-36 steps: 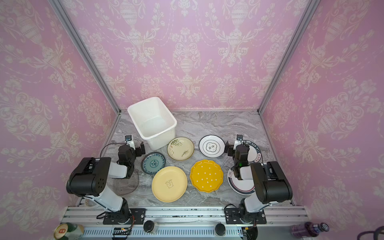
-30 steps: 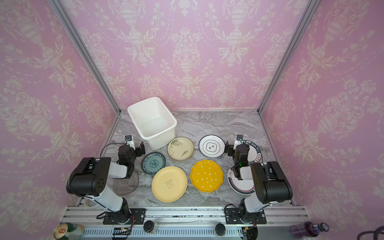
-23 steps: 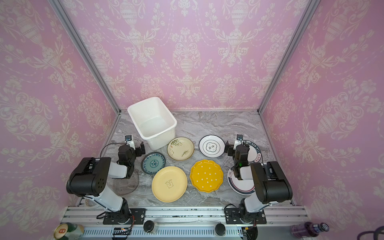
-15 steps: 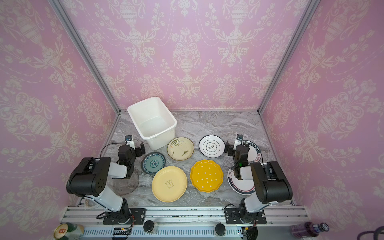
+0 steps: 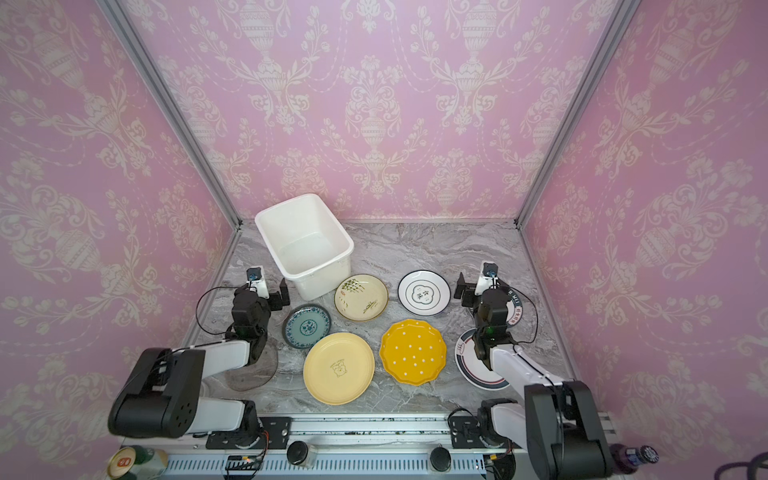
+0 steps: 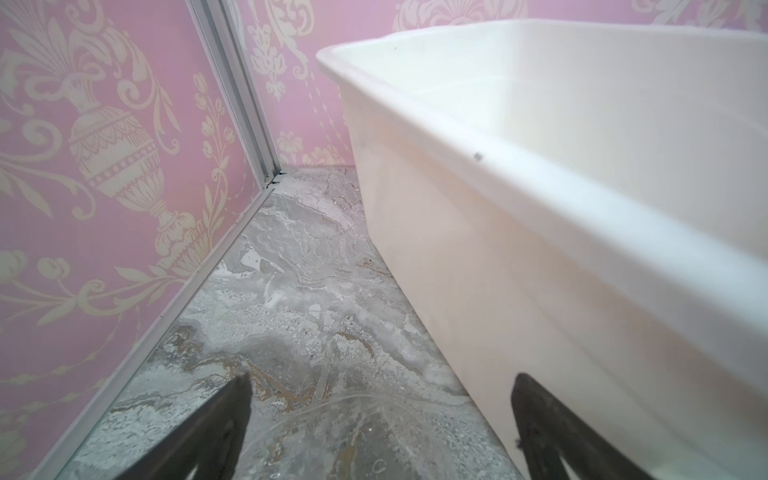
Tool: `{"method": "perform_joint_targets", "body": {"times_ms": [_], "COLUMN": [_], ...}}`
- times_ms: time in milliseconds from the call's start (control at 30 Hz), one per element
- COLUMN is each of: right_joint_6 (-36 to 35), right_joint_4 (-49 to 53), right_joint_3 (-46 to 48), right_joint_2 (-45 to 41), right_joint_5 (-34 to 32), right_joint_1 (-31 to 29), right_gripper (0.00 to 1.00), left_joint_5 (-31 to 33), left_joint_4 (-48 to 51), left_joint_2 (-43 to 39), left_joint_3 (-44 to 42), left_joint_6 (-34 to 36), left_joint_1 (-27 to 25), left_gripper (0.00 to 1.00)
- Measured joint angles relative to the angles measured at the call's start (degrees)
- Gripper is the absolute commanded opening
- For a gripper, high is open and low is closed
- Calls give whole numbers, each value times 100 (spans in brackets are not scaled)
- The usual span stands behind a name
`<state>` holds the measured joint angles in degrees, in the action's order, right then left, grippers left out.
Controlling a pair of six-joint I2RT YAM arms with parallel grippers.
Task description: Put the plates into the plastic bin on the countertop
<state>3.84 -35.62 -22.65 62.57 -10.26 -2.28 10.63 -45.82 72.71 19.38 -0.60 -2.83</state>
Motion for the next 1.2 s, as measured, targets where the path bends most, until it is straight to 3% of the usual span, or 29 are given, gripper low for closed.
{"method": "perform_joint_targets", "body": {"times_ms": [100, 200, 333, 500, 633, 767, 900, 1067, 1200], "right_joint_6": [522, 1755, 2857, 3674, 3877, 3803, 3401, 2664, 2487], "right_joint_4": [1349, 2802, 3954, 4892, 5827, 6789, 7534, 7991, 8089], "right_joint_3": [-798, -1683, -2312, -2645, -3084, -3683, -4378, -4763, -4763], "right_joint_2": [-791, -1329, -1768, -1563, -927, -304, 404, 1145, 1543], "right_joint_5": [35, -76, 614, 1923, 2588, 2911, 3093, 3045, 2879], "right_joint_1": [0, 31, 275, 234, -376, -1447, -2332, -3449, -4192], "right_gripper": [100, 100, 100, 100, 100, 100, 98, 97, 97], "left_joint_5": [186, 426, 404, -157, -848, -1517, -2120, -2793, -2903], "left_joint_4": [1370, 2973, 4857, 6325, 6937, 7997, 9152, 10233, 10955], "left_joint_2": [-1233, -2094, -2859, -3388, -3810, -3432, -2507, -1709, -1279], "left_joint_3": [444, 1178, 2133, 2470, 2037, 2197, 2824, 3484, 3840], "left_joint_6": [-295, -944, -1875, -3305, -4350, -5047, -5158, -4590, -3956], "left_joint_1": [-42, -42, -39, 2, 90, 90, 90, -79, -678], "left_gripper": [99, 99, 99, 99, 99, 99, 96, 95, 95]}}
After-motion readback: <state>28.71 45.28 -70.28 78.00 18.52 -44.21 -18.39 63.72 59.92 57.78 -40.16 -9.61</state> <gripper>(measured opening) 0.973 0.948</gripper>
